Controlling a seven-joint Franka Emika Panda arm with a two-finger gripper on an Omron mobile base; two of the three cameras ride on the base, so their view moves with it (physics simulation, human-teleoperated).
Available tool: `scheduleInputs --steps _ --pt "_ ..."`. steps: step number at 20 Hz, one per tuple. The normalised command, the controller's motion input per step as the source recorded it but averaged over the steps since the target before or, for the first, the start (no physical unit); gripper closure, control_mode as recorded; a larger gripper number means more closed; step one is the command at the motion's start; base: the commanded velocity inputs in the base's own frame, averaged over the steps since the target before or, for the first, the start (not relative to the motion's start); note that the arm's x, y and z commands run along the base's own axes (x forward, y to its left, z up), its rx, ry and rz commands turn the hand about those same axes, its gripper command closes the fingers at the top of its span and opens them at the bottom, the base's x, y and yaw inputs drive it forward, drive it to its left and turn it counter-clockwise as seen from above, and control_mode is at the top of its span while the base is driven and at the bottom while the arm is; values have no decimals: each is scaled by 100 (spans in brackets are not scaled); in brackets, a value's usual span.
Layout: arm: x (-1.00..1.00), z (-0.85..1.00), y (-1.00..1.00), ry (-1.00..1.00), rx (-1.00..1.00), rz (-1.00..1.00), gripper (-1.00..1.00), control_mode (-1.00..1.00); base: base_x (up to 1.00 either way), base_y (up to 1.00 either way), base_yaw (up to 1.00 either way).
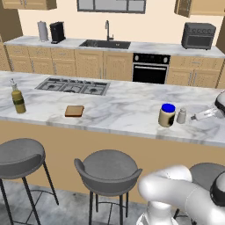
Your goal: Move the mayonnaise and shaker from the cabinet to the dining counter.
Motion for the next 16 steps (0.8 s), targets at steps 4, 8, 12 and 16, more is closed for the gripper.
scheduleInputs --steps 4,8,12,16 --pt "-37 22 40 1 -12 -2 -100 -100 0 0 0" --pt "-40 26 31 3 -11 0 -100 -100 0 0 0" --pt "-48 21 30 5 -1 -13 -100 -100 0 0 0" --pt "-44 18 36 0 -4 -19 -100 -100 0 0 0"
